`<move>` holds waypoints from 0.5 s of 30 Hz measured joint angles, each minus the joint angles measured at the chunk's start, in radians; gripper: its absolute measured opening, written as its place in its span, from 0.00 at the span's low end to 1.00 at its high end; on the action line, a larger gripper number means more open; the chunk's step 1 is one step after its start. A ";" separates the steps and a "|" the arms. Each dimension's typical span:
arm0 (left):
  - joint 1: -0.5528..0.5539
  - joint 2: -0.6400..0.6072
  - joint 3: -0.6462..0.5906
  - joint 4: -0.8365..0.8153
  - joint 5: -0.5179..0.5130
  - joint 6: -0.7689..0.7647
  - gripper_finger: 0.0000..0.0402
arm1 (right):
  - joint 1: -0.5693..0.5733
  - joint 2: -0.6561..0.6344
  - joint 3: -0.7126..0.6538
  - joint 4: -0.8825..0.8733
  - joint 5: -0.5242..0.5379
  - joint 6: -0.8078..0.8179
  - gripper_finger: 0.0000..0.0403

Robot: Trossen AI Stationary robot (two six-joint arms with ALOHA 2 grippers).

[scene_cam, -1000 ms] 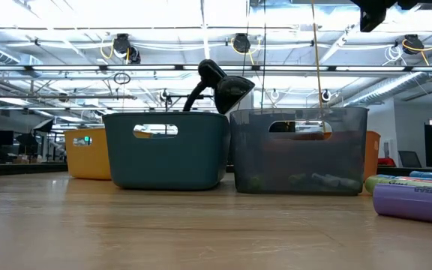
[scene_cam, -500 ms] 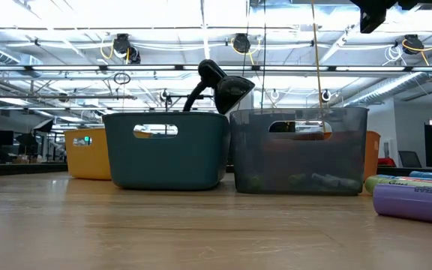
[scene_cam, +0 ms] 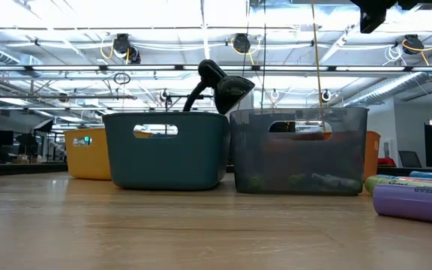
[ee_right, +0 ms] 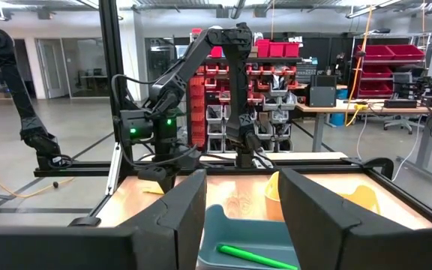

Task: Pick & Place Markers
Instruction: Put the yellow pen into the green bin

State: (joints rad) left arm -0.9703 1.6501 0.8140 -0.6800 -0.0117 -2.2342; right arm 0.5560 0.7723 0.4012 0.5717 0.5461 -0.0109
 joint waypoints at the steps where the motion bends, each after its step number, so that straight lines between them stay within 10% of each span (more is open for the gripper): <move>1: -0.003 0.000 0.000 0.000 -0.011 0.007 0.08 | 0.000 0.000 0.000 0.000 0.000 0.000 0.39; 15: -0.012 -0.068 0.141 -0.164 -0.257 0.224 0.08 | 0.000 0.000 0.000 0.000 0.002 0.000 0.39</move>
State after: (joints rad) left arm -0.9821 1.5824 0.9546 -0.8443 -0.2692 -2.0101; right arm 0.5560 0.7723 0.4011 0.5716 0.5480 -0.0110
